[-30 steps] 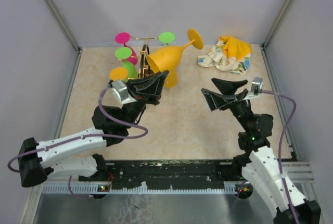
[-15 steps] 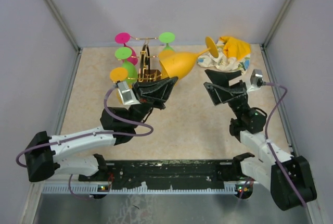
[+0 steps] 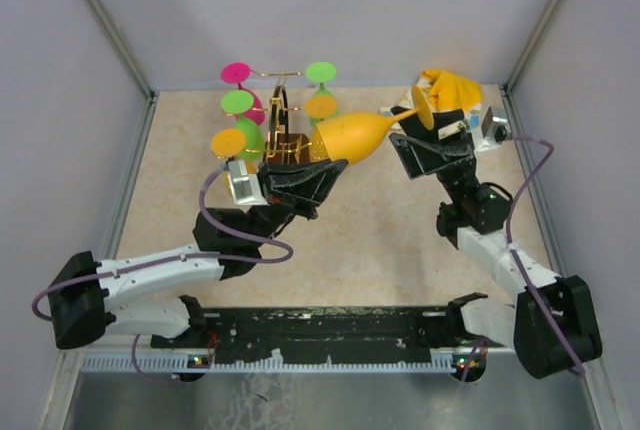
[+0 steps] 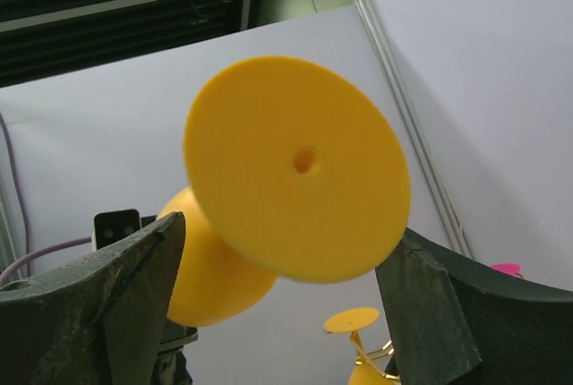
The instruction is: Place the wine glass upside down on the wine glass rack
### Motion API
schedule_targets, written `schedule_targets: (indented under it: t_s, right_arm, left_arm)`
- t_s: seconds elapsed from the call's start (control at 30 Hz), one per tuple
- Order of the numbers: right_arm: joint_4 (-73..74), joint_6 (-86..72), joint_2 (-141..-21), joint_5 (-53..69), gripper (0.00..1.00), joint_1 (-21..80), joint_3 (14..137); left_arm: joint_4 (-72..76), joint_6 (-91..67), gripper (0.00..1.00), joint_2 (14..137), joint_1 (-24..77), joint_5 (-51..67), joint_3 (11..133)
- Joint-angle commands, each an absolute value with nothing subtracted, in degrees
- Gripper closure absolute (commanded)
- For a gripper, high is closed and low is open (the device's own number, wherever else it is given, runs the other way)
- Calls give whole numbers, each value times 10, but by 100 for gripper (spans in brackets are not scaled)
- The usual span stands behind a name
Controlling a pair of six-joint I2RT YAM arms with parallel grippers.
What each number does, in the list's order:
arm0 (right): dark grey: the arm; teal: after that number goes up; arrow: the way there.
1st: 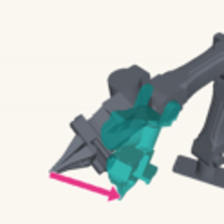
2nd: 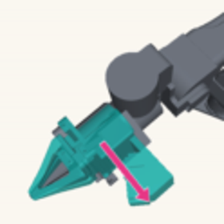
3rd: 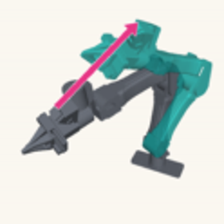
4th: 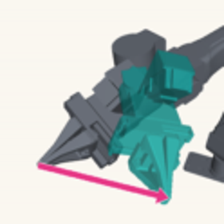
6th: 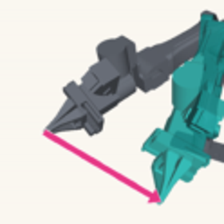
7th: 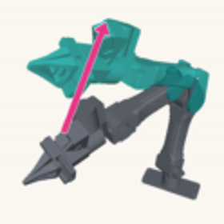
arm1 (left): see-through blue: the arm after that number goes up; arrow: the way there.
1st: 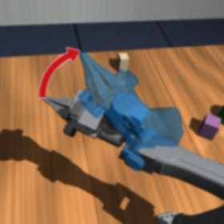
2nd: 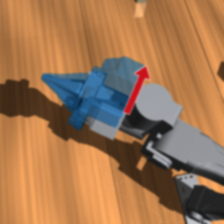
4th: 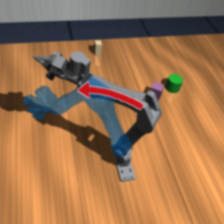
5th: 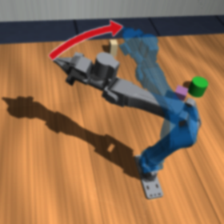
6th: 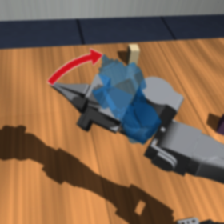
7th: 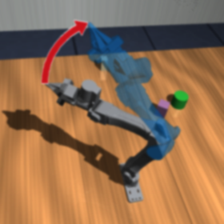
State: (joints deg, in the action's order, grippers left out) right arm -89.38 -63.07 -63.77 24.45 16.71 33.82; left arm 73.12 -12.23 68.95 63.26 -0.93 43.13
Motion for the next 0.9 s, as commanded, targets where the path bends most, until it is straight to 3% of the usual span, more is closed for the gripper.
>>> schedule_targets:
  t_s: [0.0, 0.13, 0.4, 0.87]
  right_arm:
    - [-989, -613, -650, 246, 18, 177, 381]
    - [-988, -599, -659, 242, 23, 187, 392]
    - [-989, -582, -673, 248, 52, 201, 411]
    - [-988, -566, -689, 227, 50, 213, 426]
  left_arm:
    - [738, -149, 100, 683, 635, 25, 439]
    - [748, -163, 100, 693, 637, 33, 438]
    - [762, -170, 100, 701, 637, 37, 432]
    - [777, -218, 100, 723, 638, 57, 418]
